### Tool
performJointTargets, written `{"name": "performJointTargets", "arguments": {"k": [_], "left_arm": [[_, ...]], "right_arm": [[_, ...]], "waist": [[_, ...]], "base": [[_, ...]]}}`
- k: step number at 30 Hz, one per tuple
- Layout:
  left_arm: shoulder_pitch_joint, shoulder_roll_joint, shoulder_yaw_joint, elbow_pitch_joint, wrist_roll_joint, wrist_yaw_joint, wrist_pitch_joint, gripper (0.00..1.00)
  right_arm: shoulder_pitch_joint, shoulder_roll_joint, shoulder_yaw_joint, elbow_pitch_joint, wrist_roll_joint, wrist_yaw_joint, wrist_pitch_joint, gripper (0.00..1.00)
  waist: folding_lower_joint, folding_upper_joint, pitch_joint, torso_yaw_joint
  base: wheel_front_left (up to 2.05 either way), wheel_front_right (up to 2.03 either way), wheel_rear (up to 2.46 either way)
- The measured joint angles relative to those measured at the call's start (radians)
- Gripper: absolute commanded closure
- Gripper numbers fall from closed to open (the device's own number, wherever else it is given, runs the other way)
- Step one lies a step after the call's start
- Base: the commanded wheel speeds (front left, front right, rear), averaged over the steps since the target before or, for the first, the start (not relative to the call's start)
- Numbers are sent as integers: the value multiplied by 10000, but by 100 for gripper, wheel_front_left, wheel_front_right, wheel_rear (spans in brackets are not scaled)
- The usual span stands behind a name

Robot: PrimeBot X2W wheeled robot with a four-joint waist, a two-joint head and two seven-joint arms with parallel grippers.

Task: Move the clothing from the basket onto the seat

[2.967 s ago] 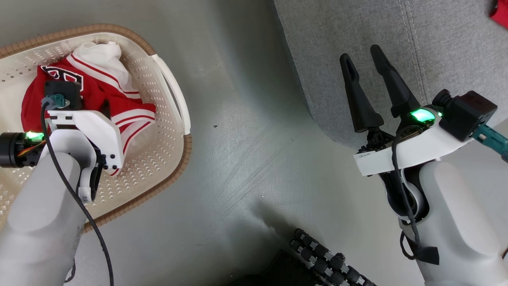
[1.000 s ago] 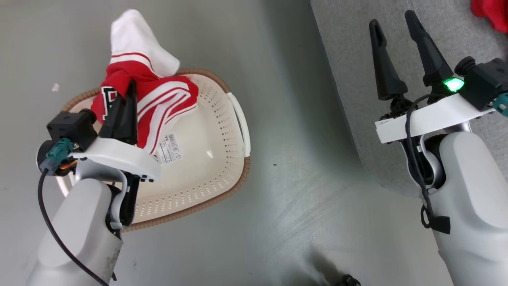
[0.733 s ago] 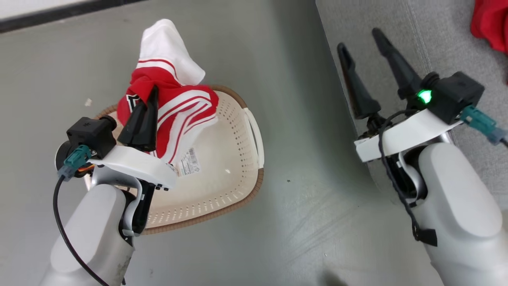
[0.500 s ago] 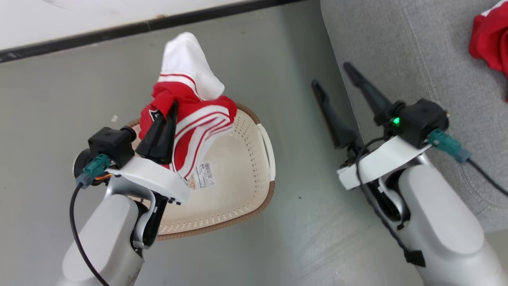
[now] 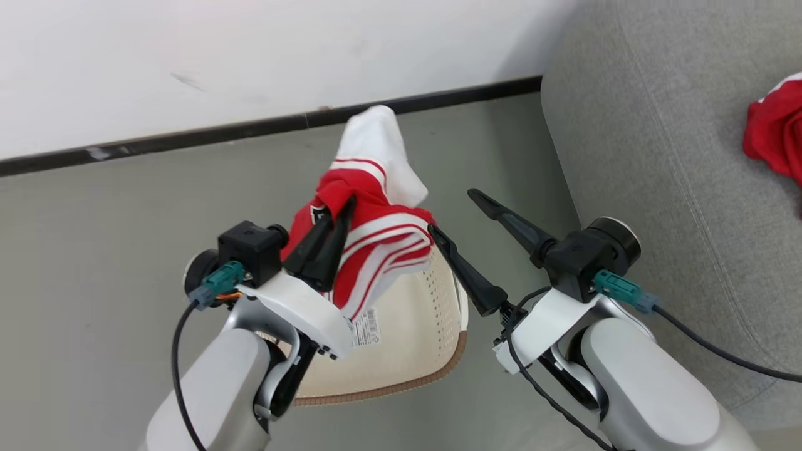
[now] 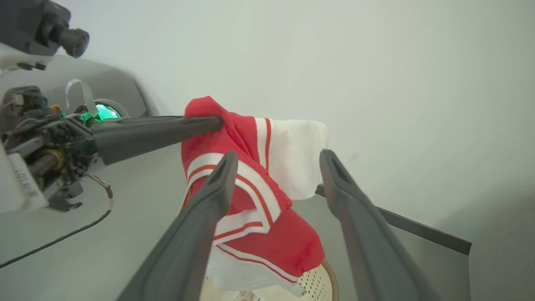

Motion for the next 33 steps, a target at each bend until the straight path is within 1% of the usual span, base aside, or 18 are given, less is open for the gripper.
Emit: {"name": "performJointTargets", "arguments": {"k": [4, 5, 10, 18, 25, 33], "left_arm": [[83, -73, -245, -128, 0, -92, 205, 100], [112, -98, -334, -222, -71, -180, 251, 100], [269, -121, -483, -274, -102, -182, 539, 100], [557, -169, -903, -422, -268, -366, 1011, 100], [712, -205, -1152, -755, -420, -454, 1340, 100], [1004, -259, -1519, -1356, -993, -734, 1824, 100]], "right_arm": [[180, -88, 199, 35, -6, 0, 0, 0], [312, -119, 276, 71, -6, 0, 0, 0], [569, -125, 512, 111, -6, 0, 0, 0], [963, -90, 928, 167, -6, 0, 0, 0], [1215, -77, 953, 196, -6, 0, 0, 0], [1590, -86, 932, 270, -6, 0, 0, 0]], "waist": [[0, 0, -444, 209], [0, 0, -655, 307], [0, 0, -1141, 535], [0, 0, -1807, 826], [0, 0, -2258, 1016], [0, 0, -2611, 1208]], "base": [[0, 0, 0], [0, 0, 0], [0, 0, 0], [0, 0, 0], [0, 0, 0], [0, 0, 0]]}}
